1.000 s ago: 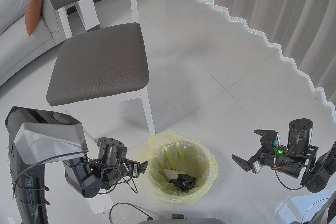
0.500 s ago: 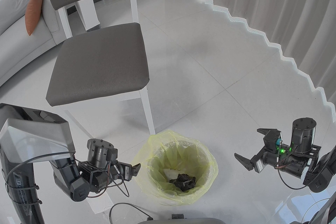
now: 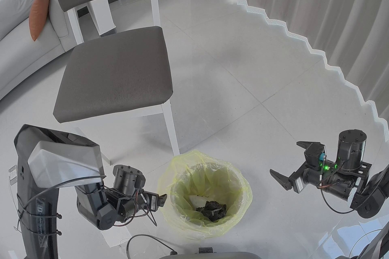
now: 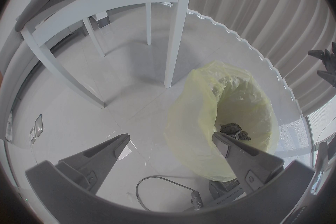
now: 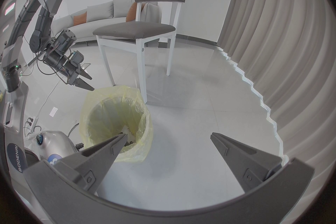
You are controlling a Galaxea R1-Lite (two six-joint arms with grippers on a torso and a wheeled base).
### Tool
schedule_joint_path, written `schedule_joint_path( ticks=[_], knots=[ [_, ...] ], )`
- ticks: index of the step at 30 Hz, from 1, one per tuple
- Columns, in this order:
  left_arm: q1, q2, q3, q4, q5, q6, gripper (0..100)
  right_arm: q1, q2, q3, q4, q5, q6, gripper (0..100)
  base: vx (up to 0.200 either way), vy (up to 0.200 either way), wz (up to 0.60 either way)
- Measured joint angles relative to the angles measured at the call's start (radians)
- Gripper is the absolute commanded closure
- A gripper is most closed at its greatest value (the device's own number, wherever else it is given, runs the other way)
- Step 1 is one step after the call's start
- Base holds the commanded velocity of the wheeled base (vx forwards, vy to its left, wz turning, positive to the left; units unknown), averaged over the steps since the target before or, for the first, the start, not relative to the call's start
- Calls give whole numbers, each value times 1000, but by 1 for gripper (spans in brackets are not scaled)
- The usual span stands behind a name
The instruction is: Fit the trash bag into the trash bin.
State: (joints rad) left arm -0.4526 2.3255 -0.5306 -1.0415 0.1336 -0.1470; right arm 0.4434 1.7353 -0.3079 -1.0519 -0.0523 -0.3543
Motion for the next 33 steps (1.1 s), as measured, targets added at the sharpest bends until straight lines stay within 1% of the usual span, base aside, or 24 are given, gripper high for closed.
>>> schedule_joint_path(
  ticks=[3,8,10,12,16,19,21,25,33],
  knots=[
    [5,33,-35,23,-1,30,0,-2,1,-53,37,1,0,0,0,0,0],
    [14,71,-93,79,-2,72,0,-10,-3,-177,140,11,2,0,0,0,0],
    [18,81,-127,119,-2,80,0,-13,-6,-227,176,19,4,0,0,0,0],
    [18,90,-175,189,-2,86,0,-18,-9,-274,210,31,5,0,0,0,0],
    [20,104,-265,274,-2,91,0,-24,-12,-334,242,46,7,0,0,0,0],
    [19,119,-324,304,-1,93,0,-26,-15,-357,254,52,7,0,0,0,0],
    [17,124,-338,306,-1,93,0,-29,-18,-361,258,53,8,0,0,0,0],
    [21,114,-313,301,-1,89,0,-38,-29,-359,272,53,9,0,0,0,0],
    [36,16,-181,267,-13,79,0,-69,-53,-337,328,49,11,0,0,0,0]
  ],
)
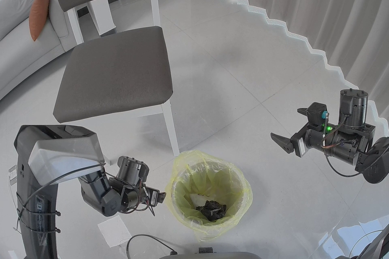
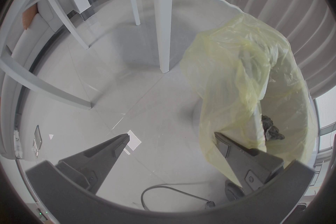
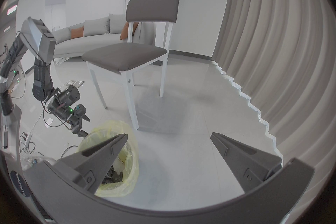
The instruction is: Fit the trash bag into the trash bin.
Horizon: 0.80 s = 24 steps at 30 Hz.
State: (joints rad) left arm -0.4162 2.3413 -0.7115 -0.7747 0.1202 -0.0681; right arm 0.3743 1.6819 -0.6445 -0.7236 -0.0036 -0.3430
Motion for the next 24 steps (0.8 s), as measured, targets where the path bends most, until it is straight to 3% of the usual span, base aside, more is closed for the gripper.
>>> schedule_joint_path(
  ticks=[7,14,24],
  knots=[
    [22,-101,140,-124,-19,-1,0,-29,-29,61,3,-16,15,0,0,0,0],
    [52,-285,280,-273,-51,-1,0,-16,-157,133,2,-104,97,0,0,0,0],
    [44,-635,435,-272,-58,1,0,-41,-375,291,6,-162,169,0,0,0,0]
  ],
)
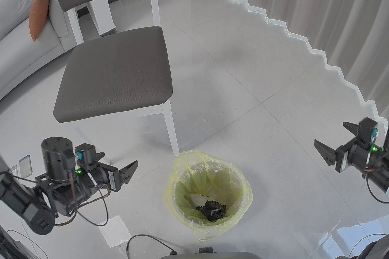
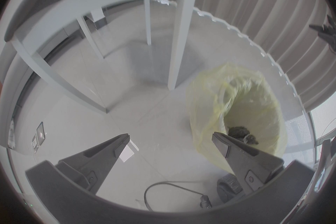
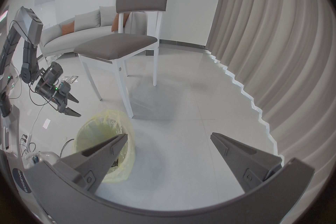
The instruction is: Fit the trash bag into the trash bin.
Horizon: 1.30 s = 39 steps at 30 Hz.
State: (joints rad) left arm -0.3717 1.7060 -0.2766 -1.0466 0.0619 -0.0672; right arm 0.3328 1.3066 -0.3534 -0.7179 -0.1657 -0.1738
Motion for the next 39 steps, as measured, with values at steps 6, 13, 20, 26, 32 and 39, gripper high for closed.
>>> schedule_joint_path(
  ticks=[6,13,20,26,32,39],
  knots=[
    [-3,-326,75,204,-2,-7,0,-48,-198,195,9,-10,24,0,0,0,0],
    [9,-650,78,492,6,-32,0,-98,-445,291,130,-13,52,0,0,0,0],
    [75,-938,63,703,3,-51,0,-176,-761,329,333,13,78,0,0,0,0],
    [160,-1151,72,803,-14,-73,0,-270,-1047,335,473,105,131,0,0,0,0],
    [246,-1342,100,905,-52,-83,0,-322,-1206,336,607,140,193,0,0,0,0],
    [317,-1526,129,1036,-65,-52,0,-336,-1273,336,711,143,198,0,0,0,0]
  ],
)
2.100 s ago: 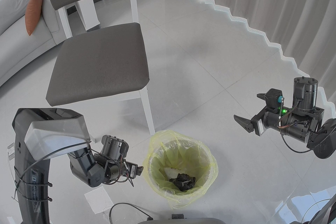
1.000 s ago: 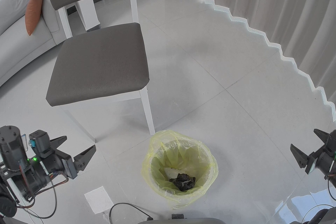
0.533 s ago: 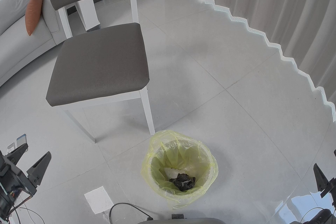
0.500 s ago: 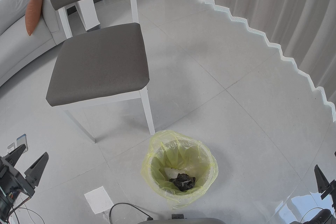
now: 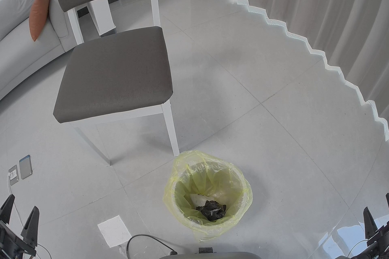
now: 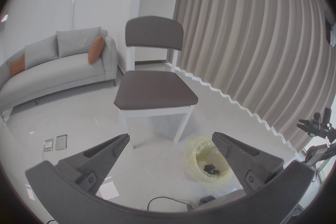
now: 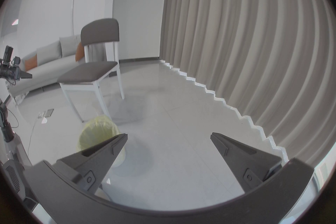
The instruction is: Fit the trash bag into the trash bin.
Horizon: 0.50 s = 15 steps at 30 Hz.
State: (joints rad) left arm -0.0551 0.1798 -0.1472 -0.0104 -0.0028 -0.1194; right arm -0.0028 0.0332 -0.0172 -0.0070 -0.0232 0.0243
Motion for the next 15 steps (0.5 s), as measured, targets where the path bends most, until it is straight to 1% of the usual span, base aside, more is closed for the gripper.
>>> schedule_joint_path(
  ticks=[4,9,12,15],
  knots=[
    [28,-86,46,49,9,32,0,-1,-12,0,4,1,-10,0,0,0,0],
    [49,-138,111,11,36,78,0,-2,-19,0,5,9,-24,0,0,0,0],
    [53,-152,123,9,37,84,0,-2,-20,0,6,12,-27,0,0,0,0],
    [55,-160,127,8,37,85,0,-2,-21,0,5,31,-33,0,0,0,0]
  ],
)
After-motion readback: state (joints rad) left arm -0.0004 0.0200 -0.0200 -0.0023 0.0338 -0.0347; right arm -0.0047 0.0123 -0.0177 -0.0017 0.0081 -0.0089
